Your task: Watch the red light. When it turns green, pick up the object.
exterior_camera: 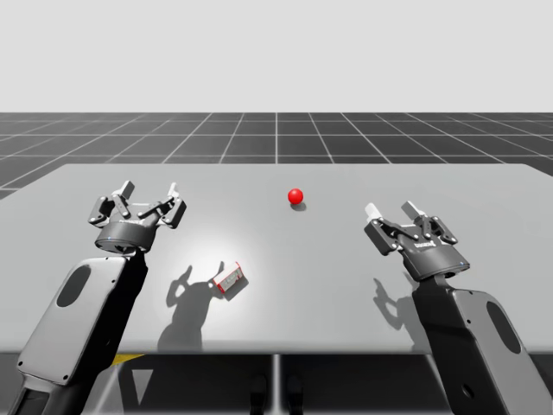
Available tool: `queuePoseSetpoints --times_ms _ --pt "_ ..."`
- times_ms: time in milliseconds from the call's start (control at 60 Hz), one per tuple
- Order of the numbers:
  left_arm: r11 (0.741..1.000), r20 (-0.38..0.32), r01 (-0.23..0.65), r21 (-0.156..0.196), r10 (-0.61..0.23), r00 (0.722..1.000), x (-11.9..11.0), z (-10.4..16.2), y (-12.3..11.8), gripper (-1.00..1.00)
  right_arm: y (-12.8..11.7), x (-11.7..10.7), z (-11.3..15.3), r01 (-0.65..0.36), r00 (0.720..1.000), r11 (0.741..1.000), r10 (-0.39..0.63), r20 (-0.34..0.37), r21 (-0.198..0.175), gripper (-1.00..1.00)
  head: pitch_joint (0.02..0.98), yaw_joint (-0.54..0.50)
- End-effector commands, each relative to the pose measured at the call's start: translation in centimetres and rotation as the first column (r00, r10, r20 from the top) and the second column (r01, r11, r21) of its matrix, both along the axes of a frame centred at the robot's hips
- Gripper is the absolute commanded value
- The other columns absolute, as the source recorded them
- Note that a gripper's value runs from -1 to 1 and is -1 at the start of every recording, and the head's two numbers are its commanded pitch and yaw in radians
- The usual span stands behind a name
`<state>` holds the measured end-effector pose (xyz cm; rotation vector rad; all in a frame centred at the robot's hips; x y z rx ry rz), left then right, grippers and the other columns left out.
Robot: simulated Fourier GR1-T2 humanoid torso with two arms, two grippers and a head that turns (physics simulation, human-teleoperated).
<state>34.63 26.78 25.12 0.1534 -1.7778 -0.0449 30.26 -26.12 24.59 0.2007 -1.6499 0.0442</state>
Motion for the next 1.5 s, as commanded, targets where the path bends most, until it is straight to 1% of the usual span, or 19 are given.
queuePoseSetpoints --times_ms 17,1500 --pt "1.000 0.000 0.000 0.000 0.000 1.000 0.02 0.00 0.00 -1.00 -0.02 0.00 0.01 0.001 1.000 1.000 -0.001 0.000 0.000 -1.00 0.581 -0.11" --pt "1.000 0.000 0.004 0.005 -0.004 1.000 -0.06 -0.08 -0.15 -1.00 0.00 -0.05 0.10 0.000 1.000 1.000 0.000 0.007 -0.008 -1.00 0.583 -0.10"
